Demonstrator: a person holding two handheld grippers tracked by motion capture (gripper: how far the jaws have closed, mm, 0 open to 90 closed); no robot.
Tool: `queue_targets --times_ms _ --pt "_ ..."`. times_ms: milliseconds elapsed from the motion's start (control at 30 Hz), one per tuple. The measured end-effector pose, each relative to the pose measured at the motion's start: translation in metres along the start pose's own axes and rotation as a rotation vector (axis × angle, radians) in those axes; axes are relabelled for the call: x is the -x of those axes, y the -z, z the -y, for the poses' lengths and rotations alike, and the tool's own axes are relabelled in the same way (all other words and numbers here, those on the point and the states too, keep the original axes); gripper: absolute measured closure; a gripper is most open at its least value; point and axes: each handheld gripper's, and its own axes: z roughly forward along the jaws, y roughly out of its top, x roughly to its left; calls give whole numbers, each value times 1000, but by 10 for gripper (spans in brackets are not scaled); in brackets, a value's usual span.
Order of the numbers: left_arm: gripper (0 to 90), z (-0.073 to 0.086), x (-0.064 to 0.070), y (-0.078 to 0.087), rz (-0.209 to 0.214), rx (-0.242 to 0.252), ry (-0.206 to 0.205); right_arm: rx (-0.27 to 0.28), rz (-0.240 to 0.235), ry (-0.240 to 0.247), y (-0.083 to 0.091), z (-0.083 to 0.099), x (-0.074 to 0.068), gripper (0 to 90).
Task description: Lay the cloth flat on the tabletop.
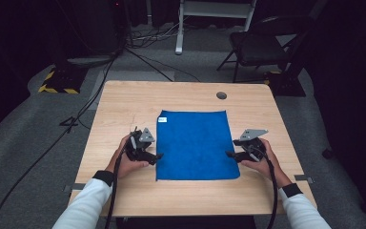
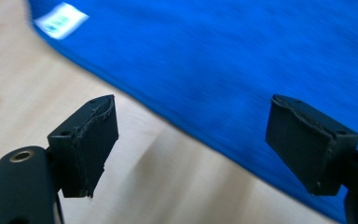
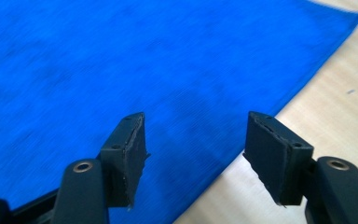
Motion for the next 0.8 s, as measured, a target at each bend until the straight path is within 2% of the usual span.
queue_targets --times_ms 67,167,267,367,400,500,700,800 --pt "175 7 13 3 21 -14 -23 7 -20 -7 6 9 -7 382" --pt "175 11 19 5 25 -32 -45 -1 -30 -5 8 17 -12 379" --pt "178 18 26 7 35 -39 -27 -15 -37 9 11 27 -21 376" --pt "179 20 27 8 35 -34 -29 -20 -47 15 13 31 -24 379" --pt "179 20 28 8 40 -32 -27 -38 -42 34 14 34 -28 378" --pt "179 23 29 9 50 -24 -13 -42 -44 32 15 37 -31 380" --pt "184 26 31 10 53 -17 -13 -40 -45 7 24 46 -33 384" --pt "184 26 31 10 60 -18 -8 -42 -40 17 27 49 -35 387"
